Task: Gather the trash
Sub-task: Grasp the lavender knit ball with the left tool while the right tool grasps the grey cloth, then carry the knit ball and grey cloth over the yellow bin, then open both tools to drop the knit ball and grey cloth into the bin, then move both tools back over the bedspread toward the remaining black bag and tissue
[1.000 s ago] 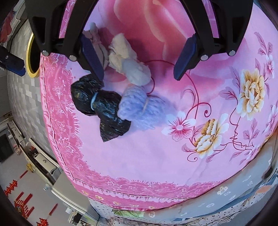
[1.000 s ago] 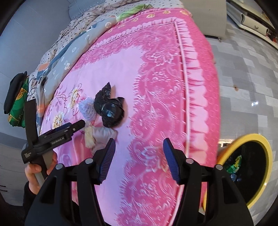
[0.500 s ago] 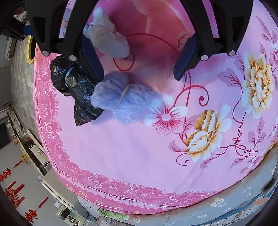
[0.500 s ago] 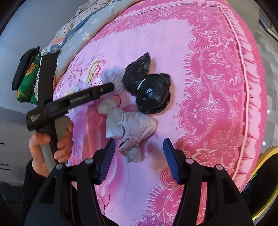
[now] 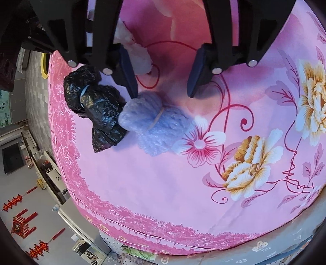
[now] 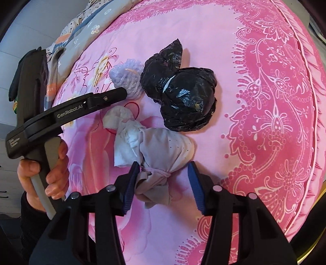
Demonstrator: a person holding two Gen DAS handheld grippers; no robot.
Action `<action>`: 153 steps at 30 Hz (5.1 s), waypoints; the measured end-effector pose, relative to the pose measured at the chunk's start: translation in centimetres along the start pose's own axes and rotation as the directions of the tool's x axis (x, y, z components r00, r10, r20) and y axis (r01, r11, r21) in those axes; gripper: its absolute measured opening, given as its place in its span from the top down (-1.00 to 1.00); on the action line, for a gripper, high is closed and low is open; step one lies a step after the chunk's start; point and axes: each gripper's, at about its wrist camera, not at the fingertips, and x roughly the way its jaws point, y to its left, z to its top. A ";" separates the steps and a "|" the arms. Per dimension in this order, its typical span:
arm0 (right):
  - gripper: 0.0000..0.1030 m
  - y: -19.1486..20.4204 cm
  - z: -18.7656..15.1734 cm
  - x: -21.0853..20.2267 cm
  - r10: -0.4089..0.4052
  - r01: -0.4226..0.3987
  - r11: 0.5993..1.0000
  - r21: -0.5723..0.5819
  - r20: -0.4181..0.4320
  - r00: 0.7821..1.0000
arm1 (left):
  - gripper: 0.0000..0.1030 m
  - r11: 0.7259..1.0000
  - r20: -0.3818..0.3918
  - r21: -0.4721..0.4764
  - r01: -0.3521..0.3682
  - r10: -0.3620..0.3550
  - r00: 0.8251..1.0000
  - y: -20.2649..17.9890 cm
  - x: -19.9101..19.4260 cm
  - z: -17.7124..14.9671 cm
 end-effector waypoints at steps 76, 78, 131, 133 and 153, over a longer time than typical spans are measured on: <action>0.51 -4.3 -10.0 -13.4 0.015 -0.019 1.000 0.020 0.188 0.982 | 0.25 0.992 0.090 0.121 0.029 -0.040 0.995 -6.8 -7.1 -3.5; 0.51 -4.6 -11.0 -14.6 0.002 -0.010 0.999 0.035 0.207 0.978 | 0.25 0.987 0.082 0.150 0.052 -0.065 0.995 -8.4 -7.7 -4.9; 0.22 -30.1 -24.4 -25.7 -0.334 0.085 0.812 0.577 0.340 0.879 | -0.39 0.861 -0.194 0.416 0.292 -0.229 0.954 -36.3 0.0 -19.7; 0.22 -30.1 -24.3 -25.6 -0.334 0.085 0.810 0.581 0.337 0.880 | -0.46 0.869 -0.181 0.408 0.281 -0.225 0.958 -35.8 -0.2 -19.6; 0.01 -18.4 -15.7 -22.4 -0.223 0.124 0.947 0.295 0.329 0.918 | -0.60 0.973 -0.012 0.210 0.099 -0.098 0.995 -19.9 -3.3 -12.1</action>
